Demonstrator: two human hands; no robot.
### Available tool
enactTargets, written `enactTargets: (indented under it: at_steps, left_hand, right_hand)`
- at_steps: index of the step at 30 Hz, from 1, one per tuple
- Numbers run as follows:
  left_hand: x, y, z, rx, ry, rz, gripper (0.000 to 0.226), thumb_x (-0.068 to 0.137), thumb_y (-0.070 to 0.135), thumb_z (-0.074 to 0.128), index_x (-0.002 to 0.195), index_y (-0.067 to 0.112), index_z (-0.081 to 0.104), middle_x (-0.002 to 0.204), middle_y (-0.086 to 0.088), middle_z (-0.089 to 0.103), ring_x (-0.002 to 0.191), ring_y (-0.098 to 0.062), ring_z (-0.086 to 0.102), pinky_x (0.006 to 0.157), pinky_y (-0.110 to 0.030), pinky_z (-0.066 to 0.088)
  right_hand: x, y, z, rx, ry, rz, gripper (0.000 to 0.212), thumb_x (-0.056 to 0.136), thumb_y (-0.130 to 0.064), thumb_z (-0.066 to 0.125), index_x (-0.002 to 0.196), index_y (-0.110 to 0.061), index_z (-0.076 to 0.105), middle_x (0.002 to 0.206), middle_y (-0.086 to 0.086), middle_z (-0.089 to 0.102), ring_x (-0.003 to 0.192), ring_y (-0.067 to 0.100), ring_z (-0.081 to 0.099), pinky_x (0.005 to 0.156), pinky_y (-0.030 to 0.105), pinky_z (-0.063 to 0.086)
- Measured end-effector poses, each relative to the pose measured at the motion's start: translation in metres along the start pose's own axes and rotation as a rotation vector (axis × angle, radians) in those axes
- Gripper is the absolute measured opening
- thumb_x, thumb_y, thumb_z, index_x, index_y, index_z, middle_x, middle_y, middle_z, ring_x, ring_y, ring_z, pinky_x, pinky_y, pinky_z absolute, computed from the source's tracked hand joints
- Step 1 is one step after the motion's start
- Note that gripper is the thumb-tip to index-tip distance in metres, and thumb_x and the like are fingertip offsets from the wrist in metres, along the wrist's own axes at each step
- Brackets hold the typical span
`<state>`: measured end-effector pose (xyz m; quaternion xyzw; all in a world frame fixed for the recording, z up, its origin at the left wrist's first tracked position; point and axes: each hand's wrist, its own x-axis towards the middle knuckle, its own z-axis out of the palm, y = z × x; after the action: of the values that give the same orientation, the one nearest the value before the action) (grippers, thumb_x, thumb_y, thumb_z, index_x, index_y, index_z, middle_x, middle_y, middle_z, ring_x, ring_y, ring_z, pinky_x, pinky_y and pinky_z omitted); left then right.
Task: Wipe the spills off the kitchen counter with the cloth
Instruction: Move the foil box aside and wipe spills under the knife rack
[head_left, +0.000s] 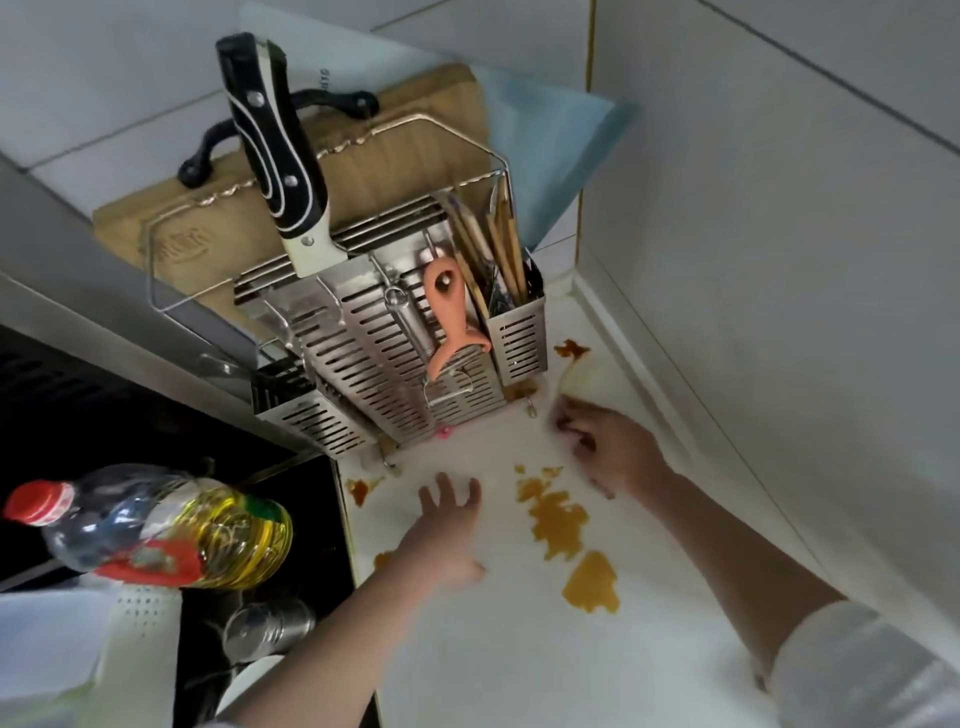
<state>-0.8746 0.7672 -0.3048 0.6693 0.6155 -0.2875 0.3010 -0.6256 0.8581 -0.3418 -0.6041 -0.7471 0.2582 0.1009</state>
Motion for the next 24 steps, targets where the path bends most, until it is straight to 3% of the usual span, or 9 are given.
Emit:
enactTargets:
  at_steps: [4, 7, 10, 14, 16, 18, 20, 22, 24]
  left_hand:
    - [0.002, -0.001, 0.0, -0.005, -0.006, 0.002, 0.108, 0.085, 0.037, 0.069, 0.155, 0.021, -0.012, 0.158, -0.028, -0.018, 0.145, -0.052, -0.006, 0.116, -0.051, 0.028]
    - [0.007, -0.002, -0.007, -0.013, 0.009, 0.009, 0.096, 0.091, 0.043, 0.062, 0.156, 0.021, -0.005, 0.159, -0.029, -0.011, 0.145, -0.053, 0.001, 0.118, -0.052, 0.025]
    - [0.006, -0.005, -0.015, -0.044, -0.008, 0.007, 0.089, 0.094, 0.046, 0.057, 0.158, 0.022, 0.0, 0.159, -0.029, -0.007, 0.145, -0.052, 0.002, 0.119, -0.049, 0.021]
    - [0.004, -0.006, -0.015, -0.089, -0.012, 0.005, 0.087, 0.094, 0.045, 0.058, 0.158, 0.027, 0.001, 0.161, -0.023, -0.01, 0.147, -0.047, -0.002, 0.119, -0.048, 0.023]
    - [0.002, -0.004, -0.014, -0.081, -0.008, 0.002, 0.087, 0.094, 0.043, 0.058, 0.157, 0.027, 0.001, 0.161, -0.023, -0.011, 0.146, -0.048, -0.003, 0.118, -0.049, 0.025]
    - [0.001, -0.002, -0.014, -0.064, -0.01, 0.005, 0.085, 0.095, 0.042, 0.057, 0.157, 0.024, 0.002, 0.16, -0.026, -0.009, 0.145, -0.052, -0.002, 0.118, -0.05, 0.024]
    - [0.0, -0.002, -0.016, -0.062, -0.011, 0.01, 0.082, 0.096, 0.041, 0.054, 0.157, 0.023, 0.002, 0.16, -0.028, -0.008, 0.145, -0.053, -0.001, 0.119, -0.05, 0.022]
    - [-0.001, -0.003, -0.017, -0.063, -0.012, 0.014, 0.08, 0.098, 0.04, 0.052, 0.157, 0.022, 0.001, 0.16, -0.028, -0.008, 0.145, -0.052, -0.002, 0.119, -0.051, 0.02]
    - [-0.001, -0.004, -0.016, -0.072, -0.019, 0.019, 0.078, 0.099, 0.038, 0.05, 0.157, 0.023, 0.0, 0.16, -0.026, -0.01, 0.145, -0.051, -0.004, 0.119, -0.051, 0.021]
  right_hand:
    - [0.006, 0.006, -0.009, -0.097, 0.18, 0.072, 0.029, 0.095, -0.023, 0.049, 0.113, -0.038, 0.066, 0.123, -0.01, 0.065, 0.104, 0.017, 0.063, 0.076, 0.032, 0.057]
    - [0.068, -0.005, -0.007, -0.055, 0.194, 0.07, 0.037, 0.091, -0.009, 0.049, 0.123, -0.023, 0.06, 0.134, 0.002, 0.05, 0.119, 0.027, 0.048, 0.094, 0.041, 0.048]
    - [0.067, -0.007, 0.005, -0.088, 0.134, -0.026, 0.033, 0.091, -0.01, 0.053, 0.118, -0.02, 0.067, 0.135, 0.002, 0.058, 0.127, 0.026, 0.05, 0.102, 0.039, 0.045]
    - [-0.012, -0.008, -0.003, -0.044, 0.226, -0.042, 0.02, 0.086, -0.014, 0.064, 0.099, -0.025, 0.074, 0.113, -0.012, 0.071, 0.098, 0.017, 0.067, 0.072, 0.027, 0.055]
    - [-0.007, -0.01, -0.008, -0.127, 0.256, -0.038, 0.018, 0.087, -0.01, 0.062, 0.097, -0.021, 0.071, 0.112, -0.005, 0.07, 0.093, 0.025, 0.067, 0.067, 0.032, 0.056]
    - [0.035, -0.01, -0.008, -0.308, 0.303, -0.046, 0.025, 0.092, -0.009, 0.052, 0.113, -0.015, 0.063, 0.125, 0.008, 0.06, 0.102, 0.035, 0.061, 0.075, 0.04, 0.055]
    - [0.086, -0.012, -0.008, -0.244, 0.227, -0.043, 0.034, 0.098, -0.014, 0.045, 0.129, -0.016, 0.056, 0.137, 0.007, 0.053, 0.117, 0.029, 0.054, 0.096, 0.034, 0.046]
    - [0.114, -0.02, -0.015, -0.116, 0.168, -0.062, 0.035, 0.098, -0.015, 0.049, 0.131, -0.014, 0.059, 0.125, -0.001, 0.061, 0.113, 0.015, 0.055, 0.097, 0.015, 0.04]
    - [0.109, -0.014, -0.014, -0.018, 0.163, -0.085, 0.032, 0.088, -0.006, 0.062, 0.12, -0.004, 0.065, 0.108, 0.002, 0.071, 0.106, 0.021, 0.061, 0.089, 0.025, 0.049]
